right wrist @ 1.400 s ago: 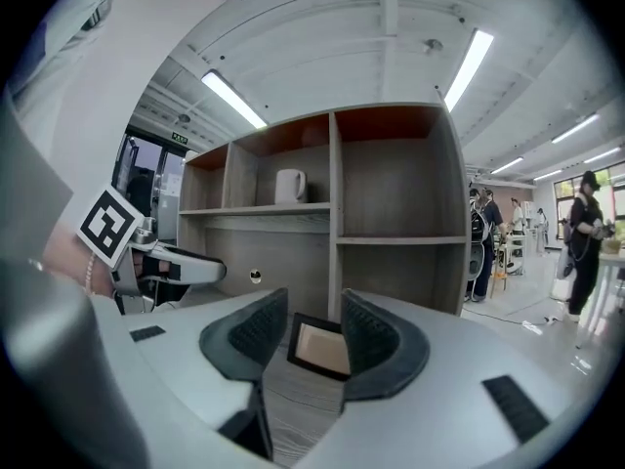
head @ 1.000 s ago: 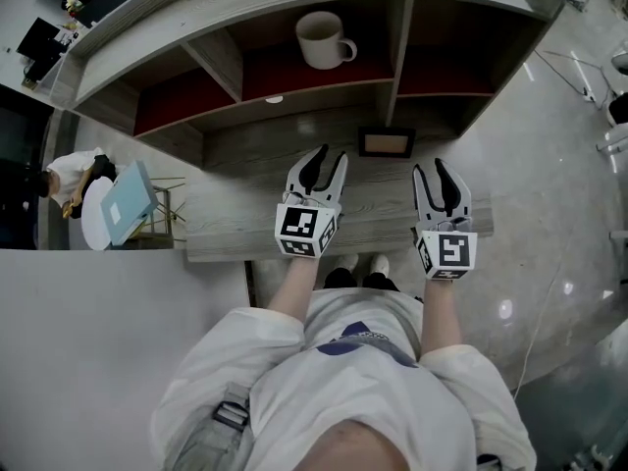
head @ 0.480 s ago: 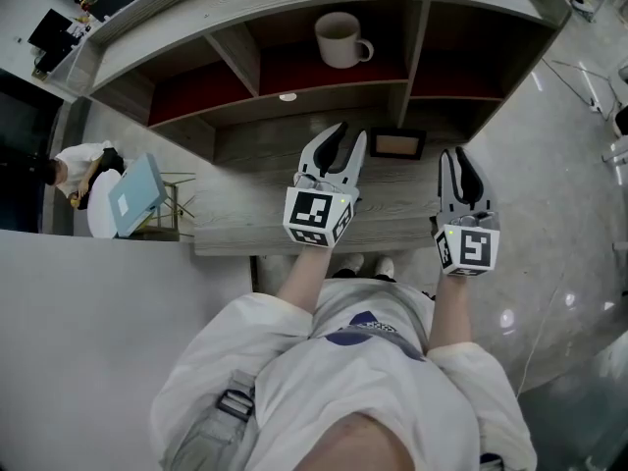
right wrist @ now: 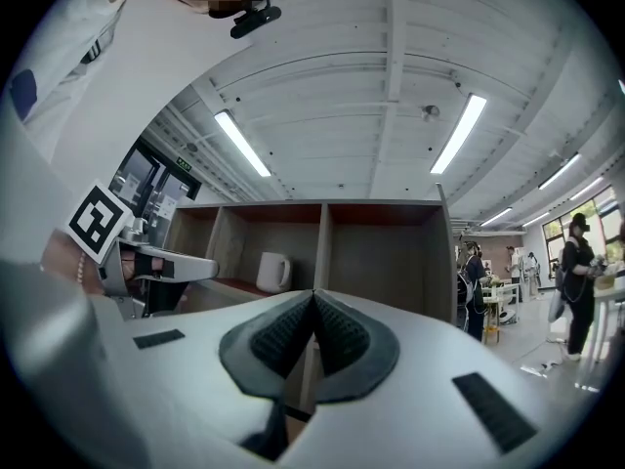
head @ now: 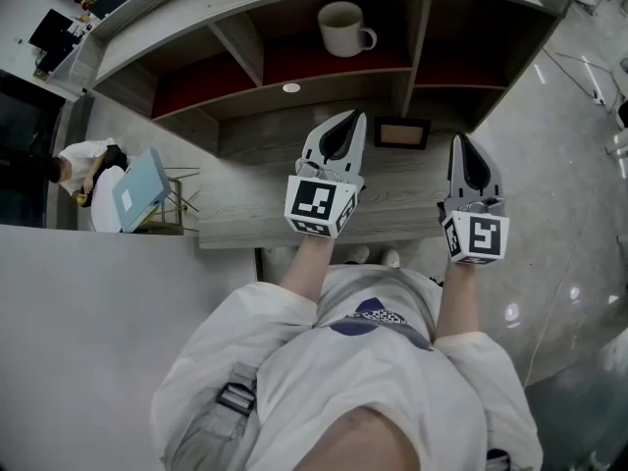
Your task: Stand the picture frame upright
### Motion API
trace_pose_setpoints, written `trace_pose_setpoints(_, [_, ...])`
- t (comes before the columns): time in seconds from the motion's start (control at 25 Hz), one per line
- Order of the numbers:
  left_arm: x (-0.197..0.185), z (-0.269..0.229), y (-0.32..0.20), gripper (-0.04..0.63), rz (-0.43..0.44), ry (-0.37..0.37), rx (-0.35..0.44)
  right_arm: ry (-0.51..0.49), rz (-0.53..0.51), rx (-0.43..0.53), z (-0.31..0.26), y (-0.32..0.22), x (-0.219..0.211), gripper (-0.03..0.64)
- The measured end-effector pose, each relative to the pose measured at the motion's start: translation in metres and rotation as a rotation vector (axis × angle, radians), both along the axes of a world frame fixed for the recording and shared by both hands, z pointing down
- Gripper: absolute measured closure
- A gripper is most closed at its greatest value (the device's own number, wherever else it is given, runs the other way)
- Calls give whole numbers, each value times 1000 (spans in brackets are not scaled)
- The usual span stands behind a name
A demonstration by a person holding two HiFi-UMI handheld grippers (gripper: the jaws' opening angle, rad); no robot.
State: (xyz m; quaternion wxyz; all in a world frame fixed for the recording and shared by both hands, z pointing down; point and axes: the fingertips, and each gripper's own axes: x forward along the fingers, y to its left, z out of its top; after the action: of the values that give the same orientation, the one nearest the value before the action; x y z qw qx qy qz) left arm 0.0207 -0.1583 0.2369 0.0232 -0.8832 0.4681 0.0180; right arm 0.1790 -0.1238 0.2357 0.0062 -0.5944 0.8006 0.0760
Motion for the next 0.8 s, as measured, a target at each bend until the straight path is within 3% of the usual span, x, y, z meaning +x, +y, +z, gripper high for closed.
trace_pose_setpoints(0.8, [-17,9,-2,589,-36,-2,-7,24,44,-28,7,-1,-3,620])
